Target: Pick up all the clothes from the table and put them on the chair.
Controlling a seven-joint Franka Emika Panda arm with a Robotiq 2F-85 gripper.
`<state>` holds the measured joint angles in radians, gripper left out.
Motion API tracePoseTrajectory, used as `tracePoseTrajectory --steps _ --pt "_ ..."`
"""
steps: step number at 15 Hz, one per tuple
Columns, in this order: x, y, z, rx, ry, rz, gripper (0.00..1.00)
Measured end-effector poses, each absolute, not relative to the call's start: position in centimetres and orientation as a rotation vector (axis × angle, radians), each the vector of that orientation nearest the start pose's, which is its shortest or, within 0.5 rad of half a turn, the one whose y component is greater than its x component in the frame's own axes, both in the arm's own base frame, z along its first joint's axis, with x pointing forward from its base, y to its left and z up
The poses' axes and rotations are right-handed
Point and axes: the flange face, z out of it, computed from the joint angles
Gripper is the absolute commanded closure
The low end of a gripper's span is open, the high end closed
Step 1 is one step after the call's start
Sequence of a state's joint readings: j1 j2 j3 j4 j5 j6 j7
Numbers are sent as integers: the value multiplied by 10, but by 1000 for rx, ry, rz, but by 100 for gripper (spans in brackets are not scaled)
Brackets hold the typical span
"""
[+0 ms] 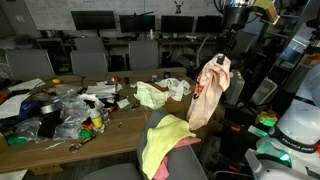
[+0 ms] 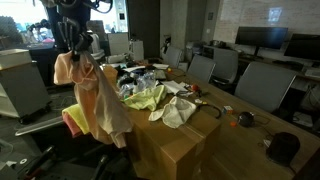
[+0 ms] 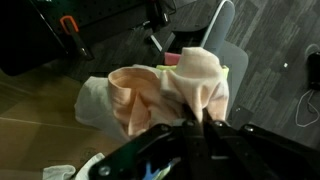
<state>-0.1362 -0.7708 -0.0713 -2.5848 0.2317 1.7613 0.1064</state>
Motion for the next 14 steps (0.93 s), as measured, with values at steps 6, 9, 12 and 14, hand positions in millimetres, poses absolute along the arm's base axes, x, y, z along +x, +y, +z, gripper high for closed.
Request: tracePoseTrajectory --steps 6,9,12,14 --pt "306 -33 494 -2883 342 94 98" --pt "310 -7 492 -2918 173 116 98" --pt "321 29 484 -2944 -36 176 98" --pt "332 56 475 -2956 -166 241 98"
